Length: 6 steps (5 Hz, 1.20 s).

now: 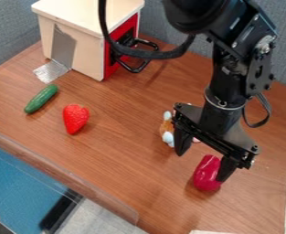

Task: Put the bunny over the drawer

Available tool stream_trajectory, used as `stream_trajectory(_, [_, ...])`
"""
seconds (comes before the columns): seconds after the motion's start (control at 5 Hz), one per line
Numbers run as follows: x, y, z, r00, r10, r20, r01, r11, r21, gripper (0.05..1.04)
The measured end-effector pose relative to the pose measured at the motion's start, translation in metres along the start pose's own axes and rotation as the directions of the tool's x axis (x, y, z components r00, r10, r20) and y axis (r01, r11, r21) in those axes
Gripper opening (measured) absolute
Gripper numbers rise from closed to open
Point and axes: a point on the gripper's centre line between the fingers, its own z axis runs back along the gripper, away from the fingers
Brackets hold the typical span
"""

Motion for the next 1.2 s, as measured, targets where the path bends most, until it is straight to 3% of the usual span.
stream_trajectory(0.2, [-0.004, 0.001, -0.007, 1.0, -0.001, -0.025, 0.001, 1.0, 0.007, 0.999])
stream_trajectory(0.4, [-0.019, 0.049, -0.005, 0.992, 0.122, -0.044, -0.12, 0.992, 0.043, 0.999])
stream_trajectory(0.6, [-0.025, 0.082, 0.006, 0.978, 0.208, -0.021, -0.206, 0.976, 0.068, 0.999])
stream_trajectory(0.8, [-0.022, 0.104, 0.006, 0.959, 0.282, 0.002, -0.282, 0.957, 0.063, 0.999])
stream_trajectory(1.0, [-0.003, 0.106, 0.003, 0.952, 0.303, 0.028, -0.305, 0.95, 0.065, 0.999])
stream_trajectory(1.2, [0.019, 0.094, -0.017, 0.96, 0.279, 0.003, -0.278, 0.958, 0.071, 0.999])
